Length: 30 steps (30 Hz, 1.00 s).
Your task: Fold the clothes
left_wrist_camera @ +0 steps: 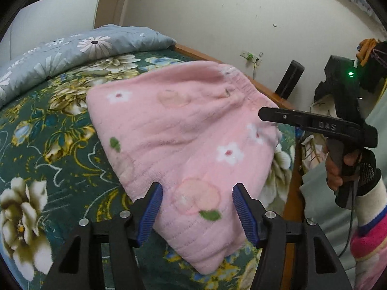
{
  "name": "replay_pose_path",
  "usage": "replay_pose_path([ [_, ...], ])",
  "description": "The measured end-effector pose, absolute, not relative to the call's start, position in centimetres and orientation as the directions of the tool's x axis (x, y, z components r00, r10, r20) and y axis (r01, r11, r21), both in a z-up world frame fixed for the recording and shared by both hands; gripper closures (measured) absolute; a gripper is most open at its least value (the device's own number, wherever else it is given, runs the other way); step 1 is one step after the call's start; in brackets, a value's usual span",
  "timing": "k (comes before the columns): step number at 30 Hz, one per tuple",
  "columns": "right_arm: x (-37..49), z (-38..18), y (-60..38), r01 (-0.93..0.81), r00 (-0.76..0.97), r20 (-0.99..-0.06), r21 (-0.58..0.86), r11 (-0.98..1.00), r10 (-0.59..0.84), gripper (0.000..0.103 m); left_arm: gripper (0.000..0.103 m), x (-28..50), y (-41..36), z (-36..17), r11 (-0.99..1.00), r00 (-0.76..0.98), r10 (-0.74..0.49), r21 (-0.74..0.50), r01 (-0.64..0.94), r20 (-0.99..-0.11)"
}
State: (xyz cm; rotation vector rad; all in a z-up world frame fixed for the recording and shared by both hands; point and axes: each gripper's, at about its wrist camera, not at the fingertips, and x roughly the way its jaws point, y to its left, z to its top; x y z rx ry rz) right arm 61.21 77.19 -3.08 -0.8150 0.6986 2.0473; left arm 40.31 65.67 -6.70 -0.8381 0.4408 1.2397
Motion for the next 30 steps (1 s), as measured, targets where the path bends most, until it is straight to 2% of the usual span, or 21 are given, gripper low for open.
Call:
replay_pose_path([
  [3, 62.2, -4.3, 78.3, -0.837, -0.500, -0.733, 0.271, -0.475, 0.462, 0.042, 0.038, 40.2, 66.0, -7.2, 0.075, 0.299, 0.633, -0.328, -0.942, -0.714],
  [6, 61.8, -4.8, 78.5, -0.845, -0.493, -0.733, 0.277, -0.457, 0.468, 0.042, 0.038, 39.9, 66.3, -7.5, 0.065, 0.300, 0.623, -0.335, -0.940, -0.722],
  [12, 60.6, -3.3, 74.8, -0.863, -0.463, -0.720, 0.233, -0.447, 0.518, 0.042, 0.038, 39.1, 64.5, -6.1, 0.050, 0.284, 0.642, -0.331, -0.942, -0.712],
  [18, 58.7, -4.0, 70.7, -0.896, -0.389, -0.733, 0.160, -0.415, 0.558, 0.042, 0.037, 38.8, 62.1, -5.9, -0.015, 0.178, 0.680, -0.256, -0.967, -0.711],
  [21, 58.7, -4.6, 68.6, -0.917, -0.358, -0.713, 0.145, -0.372, 0.603, 0.041, 0.037, 38.0, 60.8, -6.4, -0.068, 0.150, 0.693, -0.271, -0.960, -0.705],
  [22, 58.8, -4.9, 67.9, -0.920, -0.360, -0.704, 0.158, -0.359, 0.612, 0.041, 0.033, 37.7, 60.5, -6.6, -0.088, 0.139, 0.695, -0.275, -0.957, -0.705],
  [24, 58.9, -5.5, 67.0, -0.924, -0.368, -0.688, 0.195, -0.330, 0.625, 0.032, 0.030, 37.5, 60.0, -6.9, -0.124, 0.112, 0.695, -0.271, -0.955, -0.711],
  [30, 58.7, -7.5, 64.9, -0.936, -0.351, -0.701, 0.275, -0.218, 0.621, 0.031, 0.022, 37.9, 58.3, -7.9, -0.121, 0.086, 0.699, -0.236, -0.964, -0.710],
])
